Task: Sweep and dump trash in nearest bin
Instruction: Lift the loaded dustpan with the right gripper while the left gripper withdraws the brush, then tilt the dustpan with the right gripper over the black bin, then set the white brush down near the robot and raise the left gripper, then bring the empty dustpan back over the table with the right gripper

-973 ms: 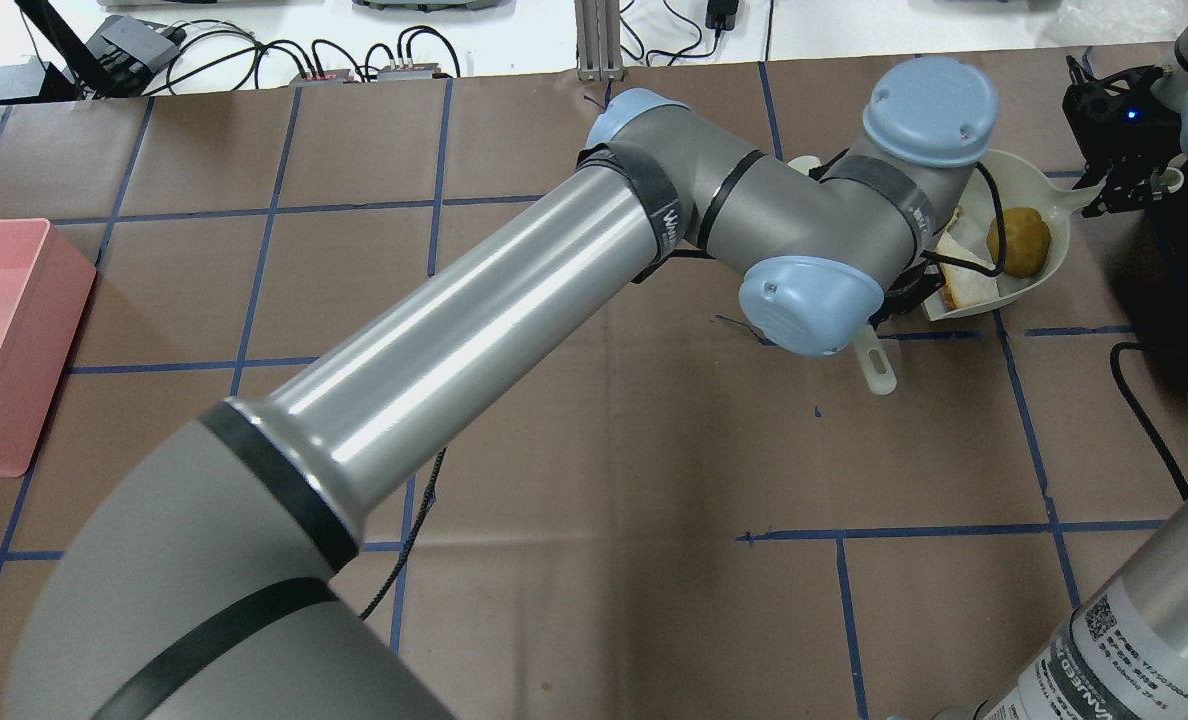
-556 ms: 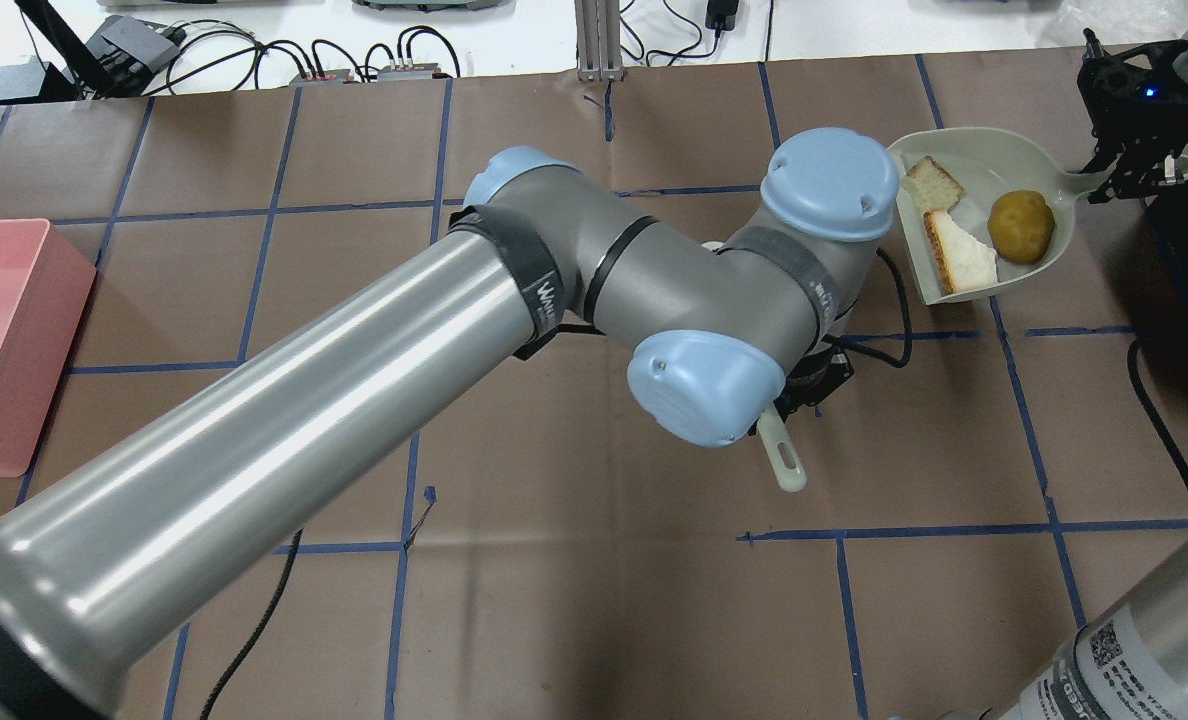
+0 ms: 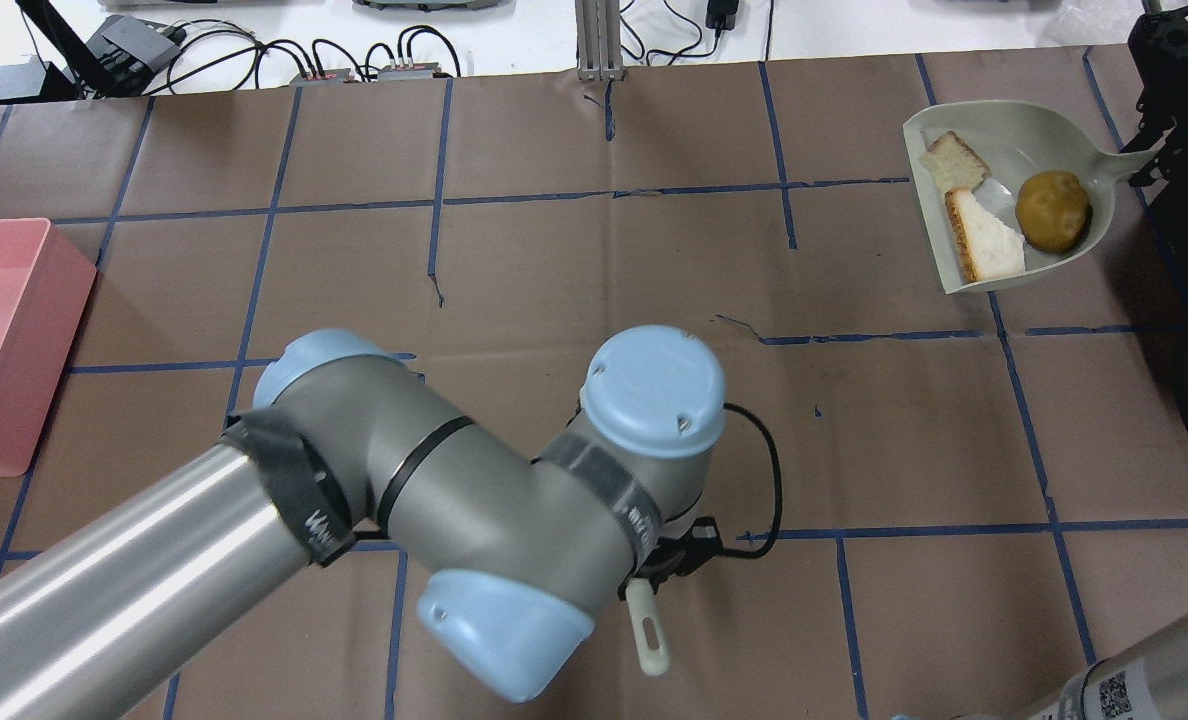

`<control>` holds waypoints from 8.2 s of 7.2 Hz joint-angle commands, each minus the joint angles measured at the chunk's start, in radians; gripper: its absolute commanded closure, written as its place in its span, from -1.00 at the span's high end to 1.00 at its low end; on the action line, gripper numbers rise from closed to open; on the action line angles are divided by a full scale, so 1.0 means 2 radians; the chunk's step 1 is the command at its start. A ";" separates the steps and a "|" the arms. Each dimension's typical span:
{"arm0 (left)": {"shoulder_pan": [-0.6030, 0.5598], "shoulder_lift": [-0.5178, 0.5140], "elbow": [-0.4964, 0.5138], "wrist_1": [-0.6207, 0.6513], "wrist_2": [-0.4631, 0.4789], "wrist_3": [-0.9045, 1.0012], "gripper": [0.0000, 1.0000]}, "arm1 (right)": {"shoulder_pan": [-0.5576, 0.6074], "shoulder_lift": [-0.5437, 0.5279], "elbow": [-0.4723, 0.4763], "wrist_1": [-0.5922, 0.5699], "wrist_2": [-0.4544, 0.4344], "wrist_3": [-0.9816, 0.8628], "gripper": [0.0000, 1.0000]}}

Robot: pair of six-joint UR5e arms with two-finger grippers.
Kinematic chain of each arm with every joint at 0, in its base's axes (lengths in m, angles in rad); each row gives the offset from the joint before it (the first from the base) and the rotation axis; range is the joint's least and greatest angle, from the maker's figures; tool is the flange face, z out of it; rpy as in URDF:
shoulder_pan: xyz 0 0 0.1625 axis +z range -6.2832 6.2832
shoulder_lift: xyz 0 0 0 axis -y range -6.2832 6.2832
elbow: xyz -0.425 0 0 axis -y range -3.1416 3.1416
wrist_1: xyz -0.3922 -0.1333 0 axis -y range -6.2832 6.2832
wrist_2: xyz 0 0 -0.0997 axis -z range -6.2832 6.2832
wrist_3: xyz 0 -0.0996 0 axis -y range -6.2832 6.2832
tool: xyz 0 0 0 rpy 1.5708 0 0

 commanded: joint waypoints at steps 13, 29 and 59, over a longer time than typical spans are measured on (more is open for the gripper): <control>-0.026 0.063 -0.153 0.092 -0.062 0.091 -1.00 | -0.207 0.067 -0.153 0.005 -0.026 -0.216 -1.00; -0.047 0.021 -0.153 0.138 -0.058 0.064 0.13 | -0.141 0.075 -0.095 -0.264 -0.263 -0.209 -0.96; 0.401 0.119 0.152 -0.141 0.055 0.449 0.99 | 0.086 -0.162 0.090 0.010 -0.144 0.403 -0.98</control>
